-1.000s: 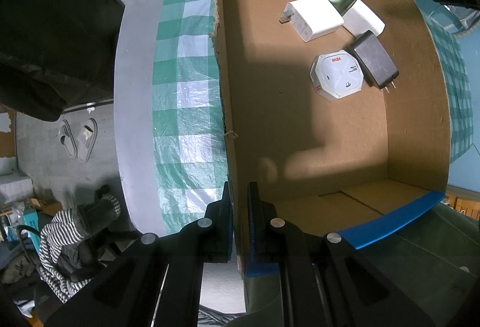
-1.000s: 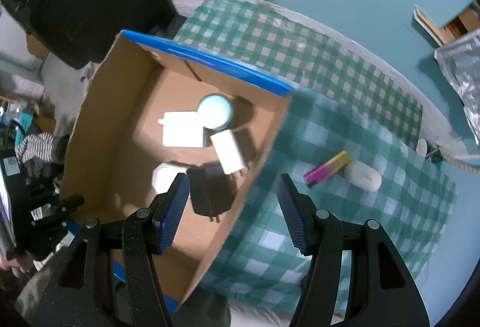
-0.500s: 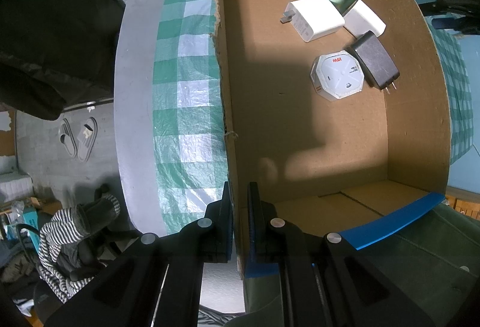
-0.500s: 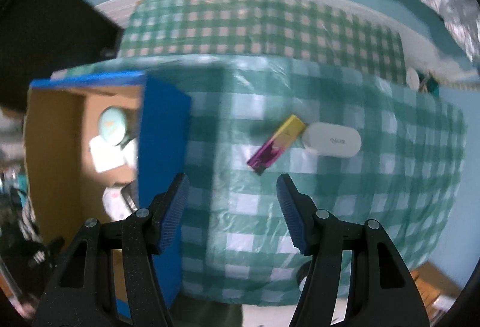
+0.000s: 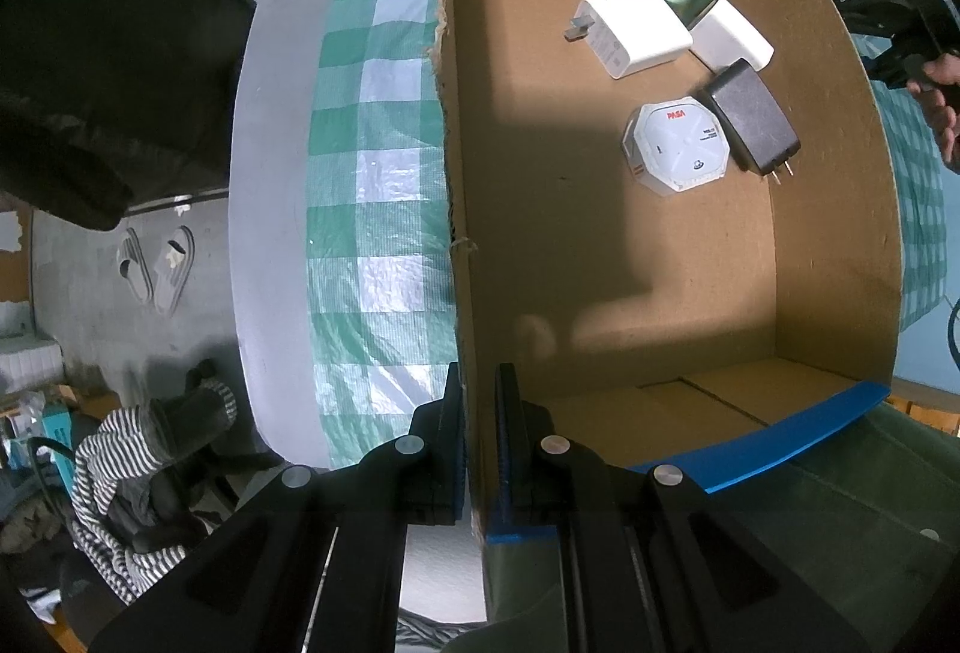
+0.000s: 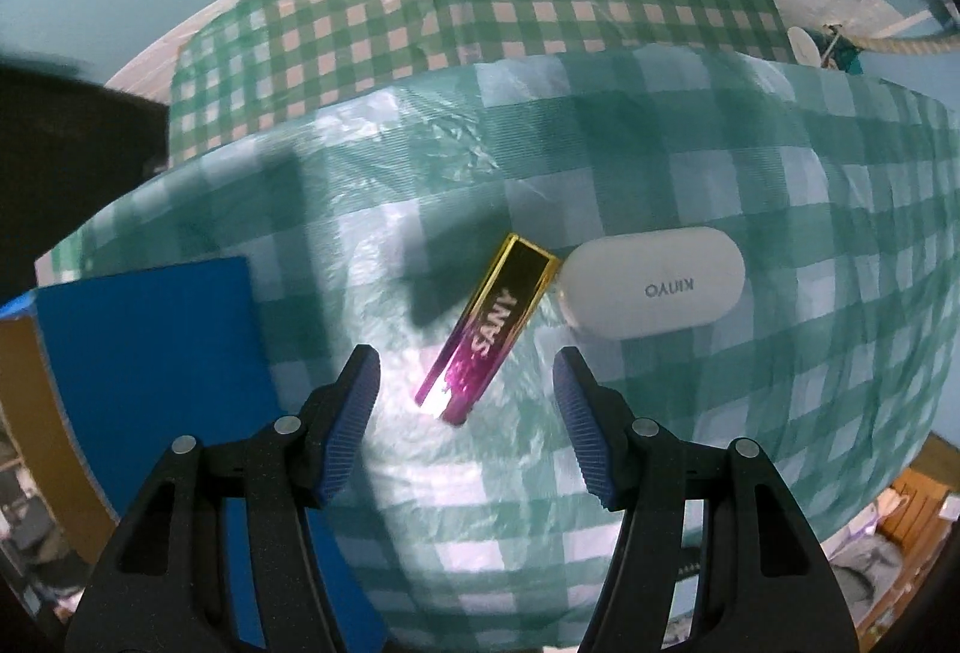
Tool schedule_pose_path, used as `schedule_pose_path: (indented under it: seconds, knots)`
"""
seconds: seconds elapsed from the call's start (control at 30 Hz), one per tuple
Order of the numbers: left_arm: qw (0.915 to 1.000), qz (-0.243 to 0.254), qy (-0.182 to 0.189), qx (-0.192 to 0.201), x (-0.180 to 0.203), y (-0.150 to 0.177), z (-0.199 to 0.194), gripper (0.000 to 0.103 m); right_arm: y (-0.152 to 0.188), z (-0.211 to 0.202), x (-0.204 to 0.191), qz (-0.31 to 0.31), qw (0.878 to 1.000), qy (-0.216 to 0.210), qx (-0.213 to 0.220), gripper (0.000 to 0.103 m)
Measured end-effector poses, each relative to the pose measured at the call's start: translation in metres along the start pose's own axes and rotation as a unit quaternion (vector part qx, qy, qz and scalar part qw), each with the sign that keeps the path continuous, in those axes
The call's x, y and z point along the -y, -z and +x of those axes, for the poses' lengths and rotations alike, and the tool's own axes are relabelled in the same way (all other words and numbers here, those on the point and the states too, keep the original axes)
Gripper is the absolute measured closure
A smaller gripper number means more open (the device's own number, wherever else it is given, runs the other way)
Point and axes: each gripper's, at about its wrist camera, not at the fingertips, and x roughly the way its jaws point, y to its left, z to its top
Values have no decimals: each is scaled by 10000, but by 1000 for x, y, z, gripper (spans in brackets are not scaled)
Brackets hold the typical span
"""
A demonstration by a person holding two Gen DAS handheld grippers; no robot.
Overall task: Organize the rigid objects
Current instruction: 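Move the right gripper toward the pink-yellow SANY lighter, then close the right gripper on the SANY lighter and lift it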
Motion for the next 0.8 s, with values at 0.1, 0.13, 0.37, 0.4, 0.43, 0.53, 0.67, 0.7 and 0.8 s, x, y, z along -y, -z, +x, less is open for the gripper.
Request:
schedule_pose_path:
  seconds: [0.1,0.13,0.37,0.4,0.43,0.53,0.67,0.7,0.8]
  knots:
    - [10000,-27,1,-10,-2,0,1,95,0,5,0,7,10000,24,32,42]
    - [10000,-32,2,-10,-2,1,2,95,-1,7,-1,-1,10000,45,37,42]
    - [10000,-52,-4,-15,-2,1,3,95,1,17,-2,-114,9999,112,61,55]
    - [10000,-54,-1,-14,-2,1,3,95,1,18,-1,-133,9998,136,94,56]
    - [10000,-54,0,-16,-2,1,3,95,2,18,-2,-157,9997,171,116,59]
    - [10000,-37,-7,-14,-2,1,4,95,6,19,-5,-343,9987,341,147,68]
    - [10000,-36,-4,-7,-2,1,3,95,11,20,-5,-658,9969,412,106,79]
    - [10000,-36,-5,-5,-1,1,3,95,14,20,-6,-766,9961,419,84,80]
    - [10000,-27,-4,-5,-1,1,3,95,19,21,-7,-1094,9931,426,3,81]
